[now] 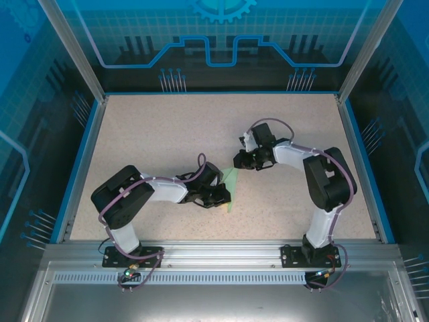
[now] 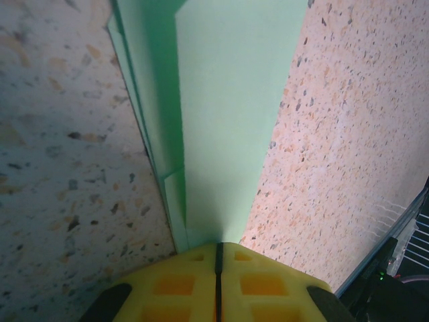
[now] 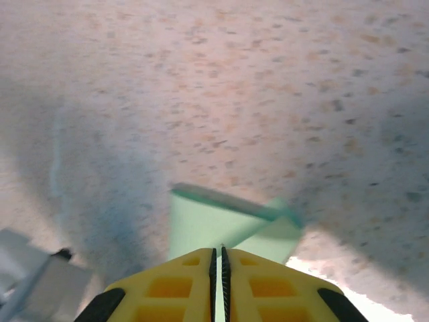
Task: Fold a paper plane with a square sheet of paper (fold left side to right side)
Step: Fold the wing for the fifth time at the center of the table.
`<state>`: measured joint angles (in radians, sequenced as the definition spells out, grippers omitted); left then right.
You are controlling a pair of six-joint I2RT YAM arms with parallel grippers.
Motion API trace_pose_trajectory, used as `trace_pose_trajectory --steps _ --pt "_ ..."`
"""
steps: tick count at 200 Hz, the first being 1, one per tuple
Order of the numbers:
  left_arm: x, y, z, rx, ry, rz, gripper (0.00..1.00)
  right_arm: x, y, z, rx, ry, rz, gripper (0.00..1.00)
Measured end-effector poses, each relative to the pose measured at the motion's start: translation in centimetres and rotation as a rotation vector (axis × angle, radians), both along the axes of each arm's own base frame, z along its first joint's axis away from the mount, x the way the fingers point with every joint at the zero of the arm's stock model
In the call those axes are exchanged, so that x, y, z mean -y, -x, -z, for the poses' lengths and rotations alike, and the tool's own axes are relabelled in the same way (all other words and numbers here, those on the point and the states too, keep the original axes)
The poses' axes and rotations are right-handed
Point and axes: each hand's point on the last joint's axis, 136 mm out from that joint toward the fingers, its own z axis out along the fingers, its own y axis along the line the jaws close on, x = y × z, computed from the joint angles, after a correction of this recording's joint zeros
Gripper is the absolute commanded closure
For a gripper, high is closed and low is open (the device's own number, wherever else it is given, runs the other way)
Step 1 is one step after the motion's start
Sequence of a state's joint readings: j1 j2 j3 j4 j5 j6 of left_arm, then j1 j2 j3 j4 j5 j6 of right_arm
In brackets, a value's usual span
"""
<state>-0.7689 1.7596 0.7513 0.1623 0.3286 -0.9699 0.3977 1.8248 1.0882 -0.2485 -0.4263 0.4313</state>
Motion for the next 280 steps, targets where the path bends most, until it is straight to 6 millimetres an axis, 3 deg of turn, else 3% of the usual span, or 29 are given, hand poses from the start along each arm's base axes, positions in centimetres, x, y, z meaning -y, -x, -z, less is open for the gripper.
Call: trace_pose_trajectory --steps 34,80,129,172,202,280 --pt "0.0 0.0 0.0 0.000 0.000 0.000 0.91 -1.7 2.6 -0.1 -0.019 -0.037 -0.048 0.87" --pt "0.0 0.1 -0.1 0.002 -0.001 0.004 0.89 -2.1 4.1 4.1 -0.137 -0.004 -0.052 0.87" --pt "-0.8 0.8 -1.0 0.002 -0.036 0.026 0.81 -2.2 3.9 4.3 -0.172 0.011 -0.045 0.87" --pt "-0.6 1.3 -4.4 0.052 0.014 0.050 0.79 -2.2 3.8 4.3 -0.180 0.013 -0.046 0.88" --pt "0.5 1.7 -5.3 0.027 0.085 0.075 0.79 -2.2 3.9 4.3 -0.181 0.015 -0.045 0.88" --pt "1.5 2.4 -1.7 -0.077 0.091 0.095 0.80 -2.2 3.9 4.3 -0.181 0.015 -0.046 0.88"
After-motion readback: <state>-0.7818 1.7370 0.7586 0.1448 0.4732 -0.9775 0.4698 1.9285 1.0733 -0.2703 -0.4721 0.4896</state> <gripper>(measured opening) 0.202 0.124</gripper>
